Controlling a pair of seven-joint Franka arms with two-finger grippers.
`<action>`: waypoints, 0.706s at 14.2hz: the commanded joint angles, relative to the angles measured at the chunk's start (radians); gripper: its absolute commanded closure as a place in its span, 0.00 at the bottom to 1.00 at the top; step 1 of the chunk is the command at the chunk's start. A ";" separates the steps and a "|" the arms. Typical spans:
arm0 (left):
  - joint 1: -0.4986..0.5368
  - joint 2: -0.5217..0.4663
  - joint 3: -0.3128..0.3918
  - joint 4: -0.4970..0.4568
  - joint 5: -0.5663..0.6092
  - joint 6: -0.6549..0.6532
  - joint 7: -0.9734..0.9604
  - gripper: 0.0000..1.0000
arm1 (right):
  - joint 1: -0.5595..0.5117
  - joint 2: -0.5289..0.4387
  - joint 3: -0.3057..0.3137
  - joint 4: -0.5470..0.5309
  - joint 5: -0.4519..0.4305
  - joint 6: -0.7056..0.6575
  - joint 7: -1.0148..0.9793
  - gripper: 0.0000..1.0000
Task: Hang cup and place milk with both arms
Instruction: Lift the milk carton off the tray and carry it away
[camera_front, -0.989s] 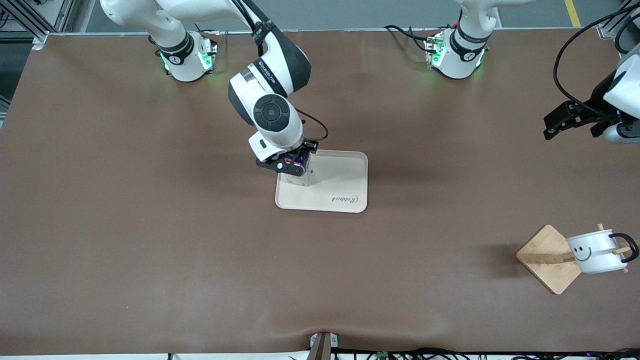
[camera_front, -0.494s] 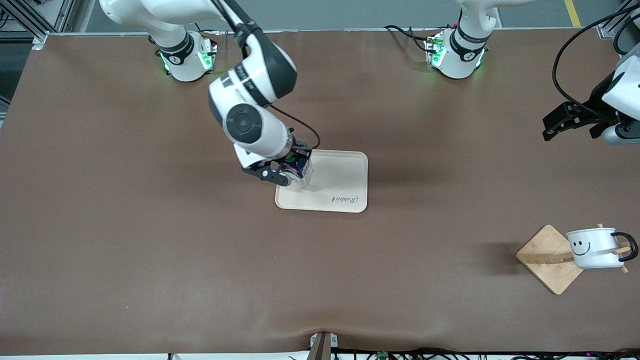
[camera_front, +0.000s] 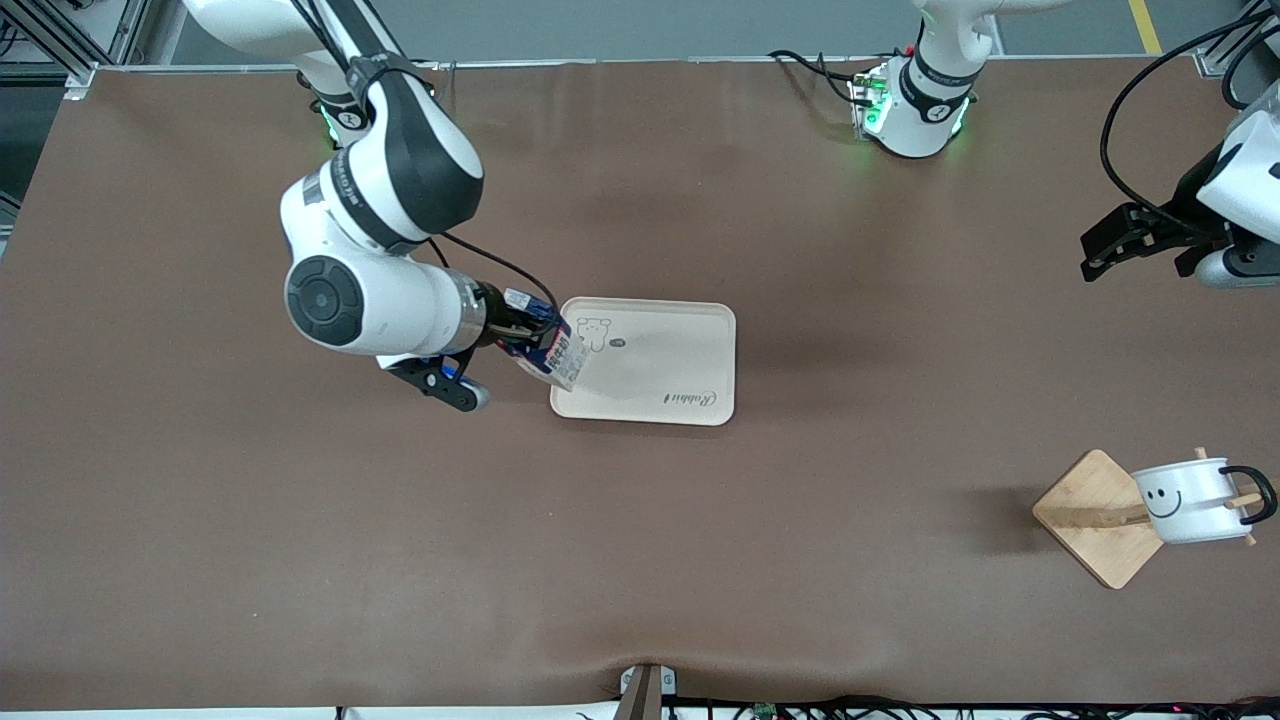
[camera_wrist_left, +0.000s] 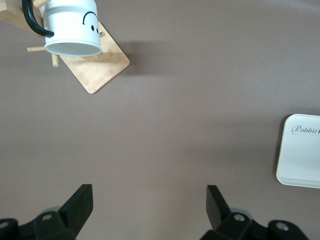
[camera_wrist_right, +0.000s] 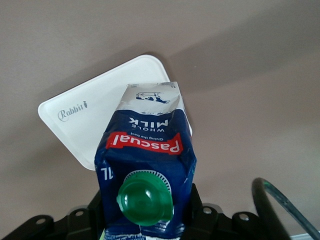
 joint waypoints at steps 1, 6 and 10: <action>0.002 -0.012 -0.003 -0.007 -0.019 0.003 0.009 0.00 | -0.048 -0.033 0.009 -0.010 -0.009 -0.044 -0.060 1.00; 0.003 -0.013 -0.003 -0.015 -0.020 0.003 0.009 0.00 | -0.140 -0.079 0.009 -0.012 -0.119 -0.184 -0.190 1.00; 0.003 -0.013 -0.003 -0.015 -0.019 0.003 0.009 0.00 | -0.294 -0.125 0.009 -0.040 -0.133 -0.247 -0.393 1.00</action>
